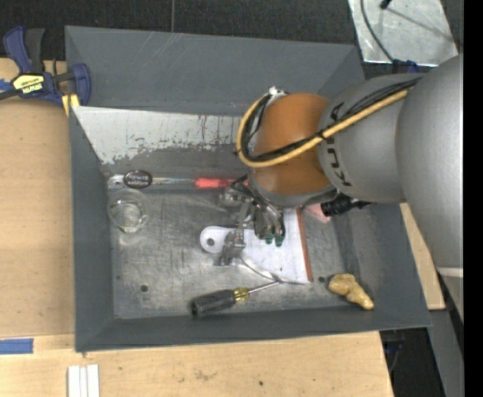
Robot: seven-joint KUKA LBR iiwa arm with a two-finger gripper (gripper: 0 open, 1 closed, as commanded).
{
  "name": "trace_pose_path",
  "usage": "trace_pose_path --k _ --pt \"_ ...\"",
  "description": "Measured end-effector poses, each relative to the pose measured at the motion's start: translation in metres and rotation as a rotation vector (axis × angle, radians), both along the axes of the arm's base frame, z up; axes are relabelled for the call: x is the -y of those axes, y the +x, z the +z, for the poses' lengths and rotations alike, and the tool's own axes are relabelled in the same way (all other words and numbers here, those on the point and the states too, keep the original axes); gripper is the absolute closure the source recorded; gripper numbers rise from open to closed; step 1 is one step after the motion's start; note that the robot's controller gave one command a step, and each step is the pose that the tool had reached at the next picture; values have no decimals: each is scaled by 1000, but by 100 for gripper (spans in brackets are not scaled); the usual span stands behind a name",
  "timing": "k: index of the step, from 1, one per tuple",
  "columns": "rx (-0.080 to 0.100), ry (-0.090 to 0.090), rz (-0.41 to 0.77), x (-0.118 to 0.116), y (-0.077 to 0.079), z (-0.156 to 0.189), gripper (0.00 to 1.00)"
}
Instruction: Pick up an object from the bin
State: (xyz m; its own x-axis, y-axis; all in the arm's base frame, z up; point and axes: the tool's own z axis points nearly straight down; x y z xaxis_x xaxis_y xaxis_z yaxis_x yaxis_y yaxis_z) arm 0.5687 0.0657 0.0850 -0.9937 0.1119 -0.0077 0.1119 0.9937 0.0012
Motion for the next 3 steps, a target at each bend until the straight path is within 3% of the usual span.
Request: trace_pose_path --k 1,2,3 --pt "12 2 18 1 19 -9 100" --pt "12 2 17 1 19 -9 100" --pt "-6 0 -48 2 20 75 100"
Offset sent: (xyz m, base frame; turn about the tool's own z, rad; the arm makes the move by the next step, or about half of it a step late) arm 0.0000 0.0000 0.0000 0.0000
